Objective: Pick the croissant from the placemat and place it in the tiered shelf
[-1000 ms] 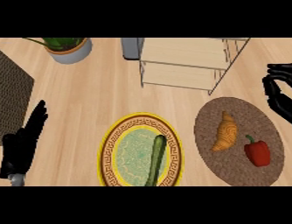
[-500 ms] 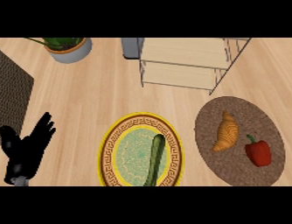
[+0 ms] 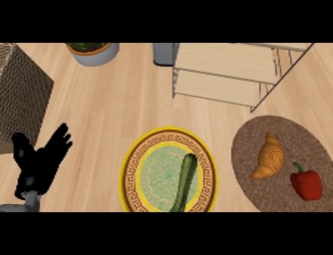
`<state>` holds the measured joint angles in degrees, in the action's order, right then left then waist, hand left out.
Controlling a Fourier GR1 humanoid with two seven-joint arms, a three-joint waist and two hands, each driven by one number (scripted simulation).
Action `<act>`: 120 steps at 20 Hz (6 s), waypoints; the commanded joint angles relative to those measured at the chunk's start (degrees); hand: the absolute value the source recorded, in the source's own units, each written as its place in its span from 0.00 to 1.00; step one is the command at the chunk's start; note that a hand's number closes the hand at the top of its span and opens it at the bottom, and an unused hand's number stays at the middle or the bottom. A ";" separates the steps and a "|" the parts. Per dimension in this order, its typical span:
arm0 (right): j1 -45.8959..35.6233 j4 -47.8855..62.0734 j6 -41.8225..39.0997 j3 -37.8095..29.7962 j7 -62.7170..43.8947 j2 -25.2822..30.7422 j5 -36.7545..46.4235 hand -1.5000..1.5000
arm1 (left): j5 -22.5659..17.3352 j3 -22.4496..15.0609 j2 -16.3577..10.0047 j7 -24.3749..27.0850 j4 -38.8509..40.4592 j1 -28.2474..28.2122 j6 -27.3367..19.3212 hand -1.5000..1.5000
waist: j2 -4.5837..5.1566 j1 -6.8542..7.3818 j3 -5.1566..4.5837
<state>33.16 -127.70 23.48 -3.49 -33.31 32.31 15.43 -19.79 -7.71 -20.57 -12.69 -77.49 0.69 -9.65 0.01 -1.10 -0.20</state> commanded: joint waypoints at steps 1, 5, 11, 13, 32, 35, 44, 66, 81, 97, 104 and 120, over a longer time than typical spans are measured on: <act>-3.83 -7.00 -4.82 3.06 -16.95 3.58 5.31 0.00 | 0.12 0.01 -0.32 -1.82 -0.81 1.36 0.69 0.50 | 0.28 1.93 0.02; -13.95 -5.65 -7.99 6.77 -32.93 4.03 10.77 0.00 | 0.90 -1.25 1.56 -0.44 1.82 2.91 2.02 0.50 | 0.59 2.90 -0.01; -27.63 1.48 -14.31 7.64 -45.78 2.71 17.13 0.00 | 0.73 0.17 0.43 0.22 1.49 2.97 3.45 0.50 | 0.47 3.32 -0.01; -29.45 6.57 -15.27 11.74 -46.11 0.58 22.17 0.00 | 0.68 0.41 1.09 0.13 3.23 3.63 3.23 0.50 | 0.61 3.50 -0.03; -40.24 25.73 -24.14 16.92 -51.71 -18.30 36.43 0.00 | 0.55 3.26 1.16 -0.32 4.21 3.95 3.73 0.50 | -0.08 1.15 0.08; -42.09 29.42 -24.33 15.88 -51.35 -21.20 39.73 0.00 | 1.87 2.19 2.24 -2.45 2.81 4.82 1.62 0.50 | -0.04 1.34 0.12; -40.29 35.08 -24.94 8.32 -41.36 -23.97 42.01 0.00 | 5.02 1.04 4.55 -0.55 2.44 3.54 0.22 0.50 | 0.02 0.94 0.19; -42.27 48.96 -16.74 1.12 -29.75 -31.84 54.70 0.00 | 7.72 5.79 6.57 -2.90 2.32 3.39 3.82 0.50 | -0.02 1.12 0.20; -44.12 48.35 -21.84 5.41 -21.42 -32.20 49.92 1.00 | 7.44 7.47 6.53 -4.20 -0.28 2.66 5.69 0.50 | -0.06 1.07 0.18; -69.14 34.42 -16.91 40.72 -30.21 -32.30 36.39 1.00 | 8.67 6.96 6.90 -2.82 1.08 1.96 6.00 0.50 | -0.37 2.04 0.13; -80.97 23.78 -26.51 35.84 -44.52 -32.28 40.06 1.00 | 8.85 8.00 6.77 -1.93 2.64 2.62 6.16 0.50 | -0.60 0.67 0.12; -101.41 35.68 -36.05 6.55 -36.26 -25.86 35.56 1.00 | 9.38 7.18 8.11 -1.62 -0.25 0.31 6.72 0.50 | -0.19 1.30 0.16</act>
<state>-64.95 -94.52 -7.98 7.63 -64.16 4.66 51.66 -11.10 0.20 -13.56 -15.93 -77.14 2.35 -2.87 -0.27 0.07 -0.05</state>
